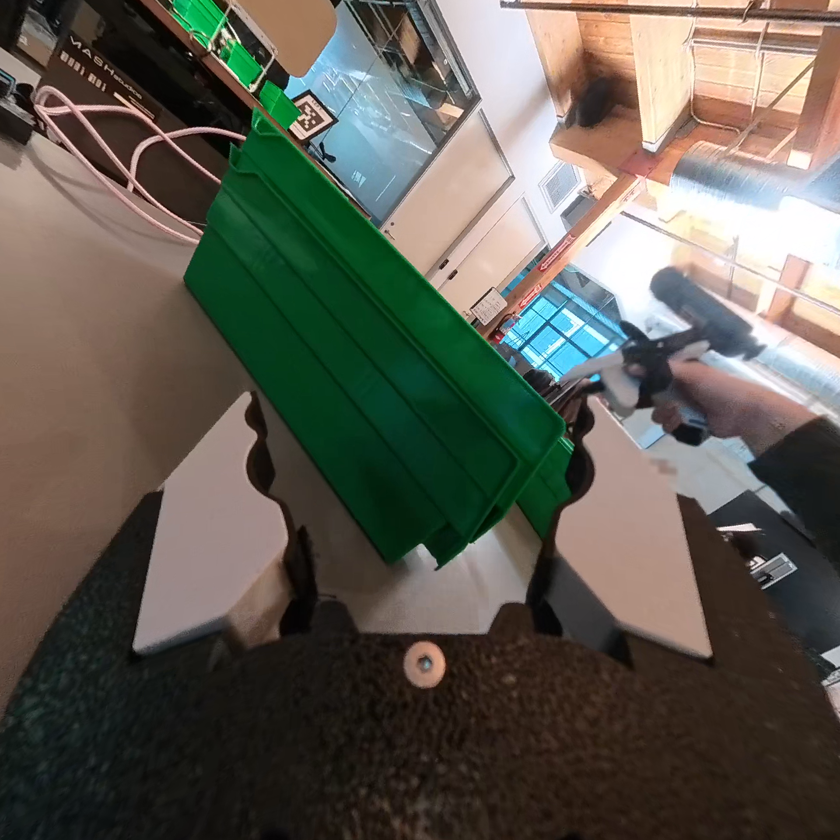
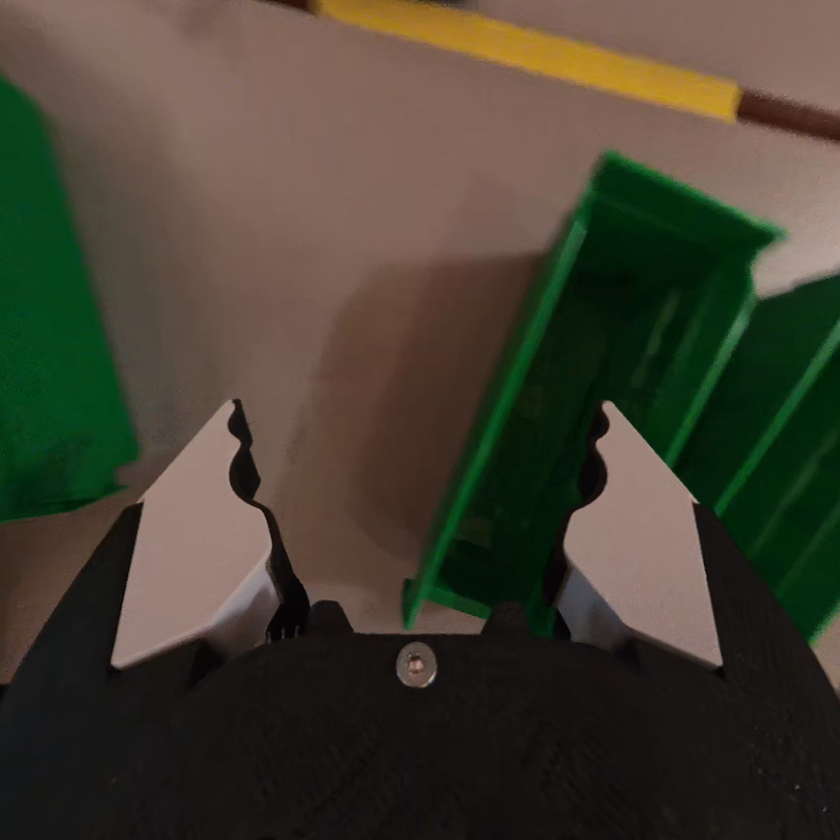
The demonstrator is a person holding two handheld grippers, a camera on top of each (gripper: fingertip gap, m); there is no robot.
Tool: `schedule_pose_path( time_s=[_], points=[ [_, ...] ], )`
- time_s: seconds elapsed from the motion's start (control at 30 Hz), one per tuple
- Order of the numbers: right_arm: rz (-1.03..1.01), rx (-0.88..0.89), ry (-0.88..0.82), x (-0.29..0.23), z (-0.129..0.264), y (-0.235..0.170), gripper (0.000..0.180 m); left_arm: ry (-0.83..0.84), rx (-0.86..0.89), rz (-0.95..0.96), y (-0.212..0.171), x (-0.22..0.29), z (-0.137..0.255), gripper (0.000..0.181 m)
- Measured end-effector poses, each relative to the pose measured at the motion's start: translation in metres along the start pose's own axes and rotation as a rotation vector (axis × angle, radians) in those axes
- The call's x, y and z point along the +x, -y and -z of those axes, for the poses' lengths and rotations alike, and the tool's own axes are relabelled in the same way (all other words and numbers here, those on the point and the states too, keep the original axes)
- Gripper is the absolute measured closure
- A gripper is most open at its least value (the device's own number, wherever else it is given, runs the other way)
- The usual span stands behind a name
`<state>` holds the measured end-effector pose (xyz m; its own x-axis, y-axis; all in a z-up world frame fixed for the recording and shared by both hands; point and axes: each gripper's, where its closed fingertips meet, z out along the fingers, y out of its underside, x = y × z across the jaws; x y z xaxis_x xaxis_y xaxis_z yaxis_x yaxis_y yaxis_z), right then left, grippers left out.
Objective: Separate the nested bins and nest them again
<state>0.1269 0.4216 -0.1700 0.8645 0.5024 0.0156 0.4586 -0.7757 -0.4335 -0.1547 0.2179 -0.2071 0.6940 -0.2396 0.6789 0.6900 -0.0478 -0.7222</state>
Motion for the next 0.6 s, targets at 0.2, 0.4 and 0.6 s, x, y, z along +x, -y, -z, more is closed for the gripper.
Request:
schedule_pose_path(
  time_s=[0.2,0.4,0.6],
  points=[
    [-0.148,-0.062,-0.038,0.072,-0.027,-0.04,0.024,0.001,-0.005,0.011,-0.001,-0.001,-0.001,0.05],
    [-0.194,-0.123,-0.035,0.085,-0.04,-0.055,0.03,-0.007,-0.046,0.041,-0.007,-0.001,-0.002,0.052],
    [-0.244,-0.237,-0.086,0.09,-0.06,-0.081,0.04,-0.011,-0.064,0.053,-0.01,-0.001,-0.003,0.052]
  ],
)
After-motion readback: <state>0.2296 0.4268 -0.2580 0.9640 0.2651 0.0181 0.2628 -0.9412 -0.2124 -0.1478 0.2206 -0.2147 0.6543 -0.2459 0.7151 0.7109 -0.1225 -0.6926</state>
